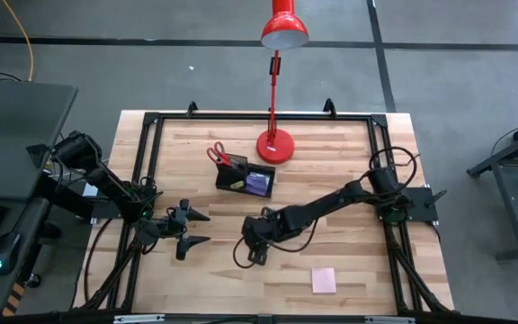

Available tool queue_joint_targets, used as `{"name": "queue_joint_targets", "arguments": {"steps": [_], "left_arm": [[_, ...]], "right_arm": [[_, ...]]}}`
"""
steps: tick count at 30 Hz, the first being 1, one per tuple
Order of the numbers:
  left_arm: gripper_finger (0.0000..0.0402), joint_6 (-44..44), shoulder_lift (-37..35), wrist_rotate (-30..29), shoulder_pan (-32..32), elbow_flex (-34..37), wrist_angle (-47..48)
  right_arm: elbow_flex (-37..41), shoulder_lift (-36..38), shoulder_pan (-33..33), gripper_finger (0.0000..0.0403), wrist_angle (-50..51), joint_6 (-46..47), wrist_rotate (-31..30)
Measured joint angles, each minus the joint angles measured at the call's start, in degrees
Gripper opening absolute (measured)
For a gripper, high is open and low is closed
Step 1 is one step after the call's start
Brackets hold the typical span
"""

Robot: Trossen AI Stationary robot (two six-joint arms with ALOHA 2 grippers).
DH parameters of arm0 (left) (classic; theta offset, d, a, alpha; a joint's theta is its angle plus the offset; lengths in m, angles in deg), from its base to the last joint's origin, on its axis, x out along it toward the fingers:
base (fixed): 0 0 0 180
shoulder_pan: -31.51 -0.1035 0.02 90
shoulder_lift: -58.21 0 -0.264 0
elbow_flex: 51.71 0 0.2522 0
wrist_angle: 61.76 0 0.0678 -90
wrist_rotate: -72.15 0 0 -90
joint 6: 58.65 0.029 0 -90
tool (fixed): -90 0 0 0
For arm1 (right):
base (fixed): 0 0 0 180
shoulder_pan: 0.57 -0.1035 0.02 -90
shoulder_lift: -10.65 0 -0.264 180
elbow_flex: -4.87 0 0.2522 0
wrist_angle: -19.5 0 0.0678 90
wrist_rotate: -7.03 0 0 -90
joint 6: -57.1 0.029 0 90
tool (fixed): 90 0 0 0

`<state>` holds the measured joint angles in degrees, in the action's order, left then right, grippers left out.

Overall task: Pick and place office supplies into organizer
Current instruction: Put the blue binder clip into the desk organizer

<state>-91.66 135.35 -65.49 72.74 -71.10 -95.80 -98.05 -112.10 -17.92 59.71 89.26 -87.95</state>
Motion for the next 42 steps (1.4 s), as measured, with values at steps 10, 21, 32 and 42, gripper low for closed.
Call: {"name": "queue_joint_targets", "arguments": {"steps": [10,21,32,42], "left_arm": [[0.0312,0.2,0.0,0.0,0.0,0.0,0.1],[0.0312,0.2,0.0,-1.0,0.0,0.0,1.0],[0.0312,-0.3,0.0,-1.1,0.0,0.0,1.3],[0.0312,-0.3,0.0,-1.6,0.0,0.0,1.3]], "right_arm": [[0.0,-1.8,-0.4,0.0205,-0.6,0.0,0.6],[-0.1,-3.3,-0.8,0.0207,-1.0,0.3,-1.3],[-0.3,-3.7,-2.1,0.0192,1.9,1.7,-3.0],[-0.1,-4.4,-4.4,0.0149,2.2,0.4,-9.1]]}}
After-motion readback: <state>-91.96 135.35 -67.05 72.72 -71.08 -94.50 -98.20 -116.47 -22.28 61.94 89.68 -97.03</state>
